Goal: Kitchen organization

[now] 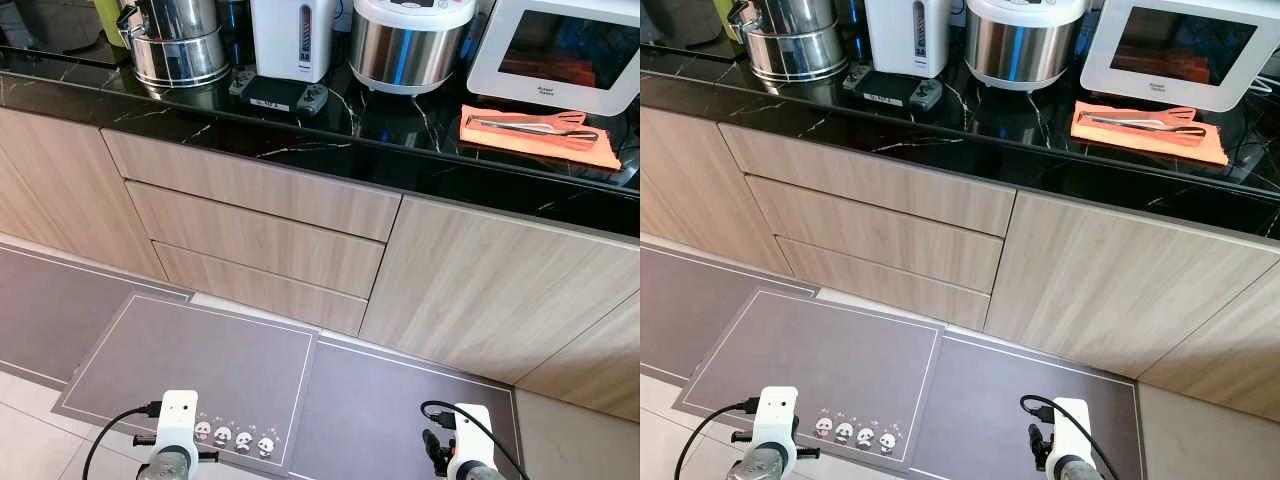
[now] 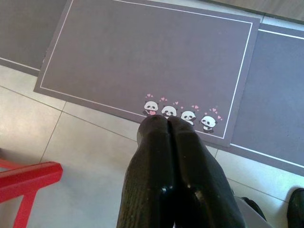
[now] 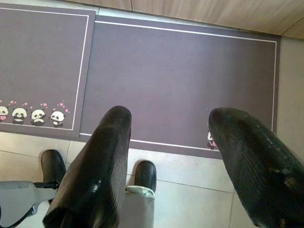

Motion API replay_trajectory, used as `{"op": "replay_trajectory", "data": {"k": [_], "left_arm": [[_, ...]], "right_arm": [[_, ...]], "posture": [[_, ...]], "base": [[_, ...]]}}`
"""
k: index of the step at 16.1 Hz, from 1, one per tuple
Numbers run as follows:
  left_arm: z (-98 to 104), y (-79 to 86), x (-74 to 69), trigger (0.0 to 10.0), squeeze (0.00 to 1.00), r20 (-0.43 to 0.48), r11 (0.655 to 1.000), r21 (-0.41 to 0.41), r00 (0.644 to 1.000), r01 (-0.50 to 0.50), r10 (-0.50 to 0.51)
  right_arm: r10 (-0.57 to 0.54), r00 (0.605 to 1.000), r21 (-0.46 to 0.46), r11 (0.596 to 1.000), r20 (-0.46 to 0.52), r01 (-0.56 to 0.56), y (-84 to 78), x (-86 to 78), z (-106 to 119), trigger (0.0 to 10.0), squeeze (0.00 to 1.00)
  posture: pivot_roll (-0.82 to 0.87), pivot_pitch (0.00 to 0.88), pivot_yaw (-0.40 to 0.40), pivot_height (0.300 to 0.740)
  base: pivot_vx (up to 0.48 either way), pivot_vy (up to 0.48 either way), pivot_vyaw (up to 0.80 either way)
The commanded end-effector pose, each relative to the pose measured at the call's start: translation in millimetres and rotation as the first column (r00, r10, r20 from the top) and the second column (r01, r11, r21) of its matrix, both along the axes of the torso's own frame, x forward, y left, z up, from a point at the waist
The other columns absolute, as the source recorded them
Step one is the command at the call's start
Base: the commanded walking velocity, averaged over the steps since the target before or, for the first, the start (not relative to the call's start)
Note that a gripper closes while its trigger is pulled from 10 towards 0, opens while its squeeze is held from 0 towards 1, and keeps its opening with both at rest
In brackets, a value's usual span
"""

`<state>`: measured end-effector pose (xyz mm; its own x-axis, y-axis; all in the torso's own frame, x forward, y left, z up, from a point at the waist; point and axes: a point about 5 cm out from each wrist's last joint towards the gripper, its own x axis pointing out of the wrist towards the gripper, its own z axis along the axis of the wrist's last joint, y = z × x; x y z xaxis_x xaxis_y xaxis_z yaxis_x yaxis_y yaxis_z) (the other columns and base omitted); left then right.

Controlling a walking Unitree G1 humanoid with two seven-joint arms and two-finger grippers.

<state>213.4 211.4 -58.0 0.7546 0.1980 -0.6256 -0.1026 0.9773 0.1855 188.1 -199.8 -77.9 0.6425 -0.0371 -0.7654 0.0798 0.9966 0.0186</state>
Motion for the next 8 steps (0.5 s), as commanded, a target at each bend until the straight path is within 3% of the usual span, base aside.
{"op": "replay_trajectory", "data": {"k": [1, 8], "left_arm": [[-0.8, -16.4, 13.2, 10.0, 0.0, -0.147, 0.983, -0.084, 0.973, 0.164, -0.175], [-2.3, -16.9, 11.0, 10.0, 0.0, -0.147, 0.986, -0.094, 0.977, 0.138, -0.151]], "right_arm": [[-0.106, 0.994, 0.116, 0.988, 0.019, 0.103, 16.8, 15.4, 4.7, 10.0, 0.0], [-0.12, 0.992, 0.126, 0.985, 0.032, 0.115, 15.0, 18.9, 6.9, 10.0, 0.0]], "posture": [[0.04, 0.0, -0.006, 0.74], [0.06, 0.0, -0.025, 0.74]], "base": [[0.0, 0.0, 0.0], [0.0, 0.0, 0.0]]}}
